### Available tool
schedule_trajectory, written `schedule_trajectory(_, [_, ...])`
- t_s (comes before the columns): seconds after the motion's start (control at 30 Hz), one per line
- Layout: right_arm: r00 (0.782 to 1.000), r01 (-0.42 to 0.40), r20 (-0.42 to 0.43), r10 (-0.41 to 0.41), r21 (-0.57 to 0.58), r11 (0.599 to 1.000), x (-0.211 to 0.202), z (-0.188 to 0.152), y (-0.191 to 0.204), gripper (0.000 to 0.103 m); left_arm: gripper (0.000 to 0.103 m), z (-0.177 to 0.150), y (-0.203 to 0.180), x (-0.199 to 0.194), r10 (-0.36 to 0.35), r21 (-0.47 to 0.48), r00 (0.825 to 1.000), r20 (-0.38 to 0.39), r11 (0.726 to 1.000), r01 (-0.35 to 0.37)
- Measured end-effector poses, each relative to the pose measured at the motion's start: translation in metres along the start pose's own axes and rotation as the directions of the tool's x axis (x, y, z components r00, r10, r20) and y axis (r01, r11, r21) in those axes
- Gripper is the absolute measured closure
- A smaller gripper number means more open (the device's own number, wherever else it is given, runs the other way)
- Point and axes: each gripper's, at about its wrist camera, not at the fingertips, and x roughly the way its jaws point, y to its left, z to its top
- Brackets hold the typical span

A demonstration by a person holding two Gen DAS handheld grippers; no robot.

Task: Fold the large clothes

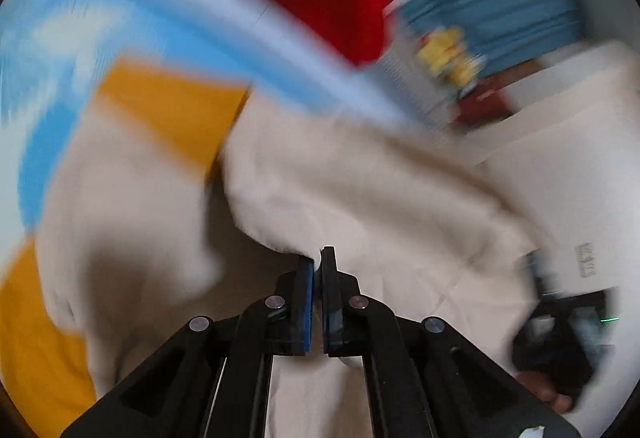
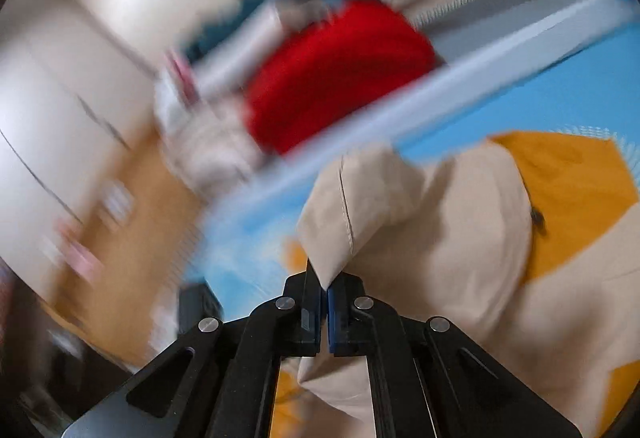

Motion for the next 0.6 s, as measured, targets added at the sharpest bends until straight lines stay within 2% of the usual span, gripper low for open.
schedule_trajectory(0.03, [0.999,-0.005,0.048,0.001,0.08,0.997,-0.011,0.002,-0.016,0.101,0.099,0.005,-0.012,-0.013,-0.012,0.055,0.999,0.042,0.998,0.01])
schedule_trajectory(0.1, [0.998,0.017,0.048,-0.03,0.258,0.966,-0.014,-0.006,-0.057,0.101,0.098,0.002,-0.02,-0.012,0.006,0.111,1.0,0.015,0.994,-0.008])
schedule_trajectory(0.13, [0.996,0.083,-0.011,-0.085,0.332,0.939,-0.008,-0.016,-0.079,0.101,0.098,-0.005,-0.017,-0.001,0.056,0.116,0.998,-0.031,0.992,-0.052])
schedule_trajectory(0.17, [0.982,0.189,-0.099,-0.163,0.359,0.914,0.001,-0.026,-0.096,0.101,0.099,-0.015,-0.01,0.018,0.134,0.119,0.985,-0.107,0.985,-0.121])
schedule_trajectory(0.2, [0.941,0.323,-0.22,-0.256,0.362,0.875,0.013,-0.042,-0.116,0.101,0.099,-0.03,0.004,0.044,0.239,0.125,0.945,-0.225,0.969,-0.215])
schedule_trajectory(0.23, [0.888,0.43,-0.327,-0.323,0.344,0.835,0.024,-0.057,-0.133,0.101,0.099,-0.048,0.025,0.07,0.318,0.114,0.88,-0.352,0.948,-0.298])
schedule_trajectory(0.27, [0.835,0.508,-0.413,-0.364,0.325,0.798,0.032,-0.071,-0.147,0.101,0.099,-0.063,0.047,0.085,0.345,0.071,0.831,-0.437,0.934,-0.35])
schedule_trajectory(0.3, [0.775,0.574,-0.502,-0.383,0.307,0.759,0.039,-0.086,-0.162,0.098,0.096,-0.07,0.059,0.09,0.348,0.033,0.812,-0.468,0.925,-0.378])
schedule_trajectory(0.33, [0.749,0.598,-0.544,-0.378,0.311,0.738,0.042,-0.096,-0.172,0.095,0.091,-0.073,0.066,0.091,0.354,0.005,0.802,-0.48,0.916,-0.401])
schedule_trajectory(0.4, [0.754,0.598,-0.536,-0.379,0.323,0.733,0.039,-0.096,-0.171,0.094,0.09,-0.063,0.056,0.08,0.371,0.012,0.815,-0.445,0.913,-0.409])
schedule_trajectory(0.43, [0.752,0.598,-0.526,-0.398,0.288,0.748,0.038,-0.089,-0.162,0.091,0.084,-0.055,0.043,0.071,0.397,0.054,0.826,-0.4,0.91,-0.411])
schedule_trajectory(0.47, [0.754,0.593,-0.511,-0.412,0.261,0.762,0.037,-0.084,-0.154,0.088,0.07,-0.047,0.028,0.061,0.434,0.106,0.832,-0.346,0.899,-0.425])
schedule_trajectory(0.5, [0.762,0.586,-0.477,-0.437,0.223,0.779,0.033,-0.076,-0.144,0.078,0.064,-0.044,0.017,0.052,0.46,0.147,0.838,-0.293,0.888,-0.436])
schedule_trajectory(0.53, [0.771,0.581,-0.439,-0.461,0.192,0.791,0.028,-0.067,-0.133,0.064,0.06,-0.04,0.002,0.043,0.47,0.196,0.855,-0.22,0.88,-0.433])
schedule_trajectory(0.57, [0.782,0.573,-0.41,-0.469,0.176,0.801,0.025,-0.059,-0.126,0.058,0.06,-0.04,-0.012,0.039,0.458,0.25,0.873,-0.168,0.876,-0.411])
schedule_trajectory(0.6, [0.798,0.554,-0.373,-0.474,0.143,0.82,0.022,-0.05,-0.115,0.053,0.061,-0.042,-0.019,0.042,0.442,0.292,0.884,-0.153,0.874,-0.387])
